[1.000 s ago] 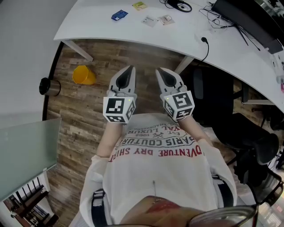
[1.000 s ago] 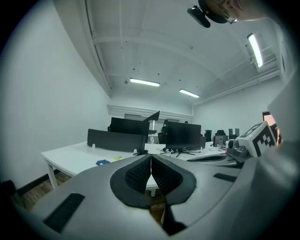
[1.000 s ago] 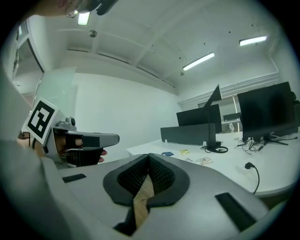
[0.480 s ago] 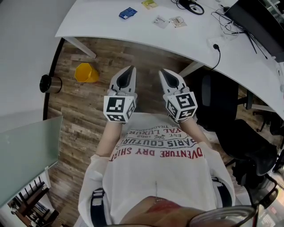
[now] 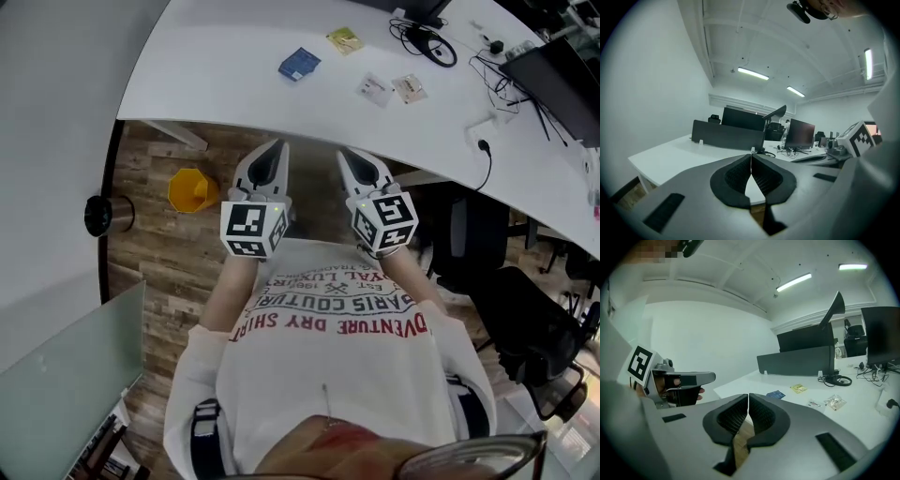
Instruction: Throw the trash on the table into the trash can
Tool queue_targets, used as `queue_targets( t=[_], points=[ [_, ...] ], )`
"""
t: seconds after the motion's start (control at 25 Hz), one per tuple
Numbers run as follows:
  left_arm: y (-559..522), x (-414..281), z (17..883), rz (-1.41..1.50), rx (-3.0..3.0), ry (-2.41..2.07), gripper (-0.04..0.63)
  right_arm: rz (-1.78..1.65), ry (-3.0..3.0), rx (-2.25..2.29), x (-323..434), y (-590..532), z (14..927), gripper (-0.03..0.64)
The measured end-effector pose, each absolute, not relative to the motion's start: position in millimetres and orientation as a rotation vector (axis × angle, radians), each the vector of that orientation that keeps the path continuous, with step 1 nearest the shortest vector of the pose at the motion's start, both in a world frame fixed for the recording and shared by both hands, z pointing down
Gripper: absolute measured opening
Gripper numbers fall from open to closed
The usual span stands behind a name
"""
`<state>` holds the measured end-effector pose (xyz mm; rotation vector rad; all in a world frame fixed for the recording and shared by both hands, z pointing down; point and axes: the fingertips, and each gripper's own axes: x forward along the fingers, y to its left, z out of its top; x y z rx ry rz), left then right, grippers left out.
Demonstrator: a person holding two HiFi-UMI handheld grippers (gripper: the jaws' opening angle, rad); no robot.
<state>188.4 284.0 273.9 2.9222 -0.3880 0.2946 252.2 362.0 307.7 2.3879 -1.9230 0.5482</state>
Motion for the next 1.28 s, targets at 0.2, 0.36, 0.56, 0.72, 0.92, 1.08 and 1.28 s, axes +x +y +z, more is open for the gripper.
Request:
queue_targets(
  t=[0.2,0.36,0.56,0.72,0.92,1.08,1.28],
  points=[
    [199.6,197.4,276.5,0.323,2.926,-0.347,0.023,0.615,-1.860,2.350,263.7,277.1,319.6,0.026],
    [156.4,208.8,297.1,0.367,2.890,-0.341,0.023,0.672,-1.798,2.288,285.7,228.5,344.6,0.155],
    [122.5,224.3,331.8,0.457,2.850,-0.360,0.023,0.786,-1.748,2.208,317.1,180.6,387.8,0.231],
    [99.6,248.3,354.5,0.515,2.807,-0.376,0.023,0.892,-1.720,2.099,350.5,142.1,424.5,0.256],
    [67.2,278.7,384.9,0.596,2.755,-0.415,0.023,0.962,-1.674,1.978,391.9,97.1,468.7,0.279],
    [46.2,298.1,411.9,0.645,2.674,-0.451,0.023,1.008,-1.624,1.883,409.8,75.3,507.2,0.298],
    [34.0,315.4,435.7,0.690,2.620,-0.476,0.023,1.065,-1.575,1.808,419.2,71.5,541.2,0.301]
  ],
)
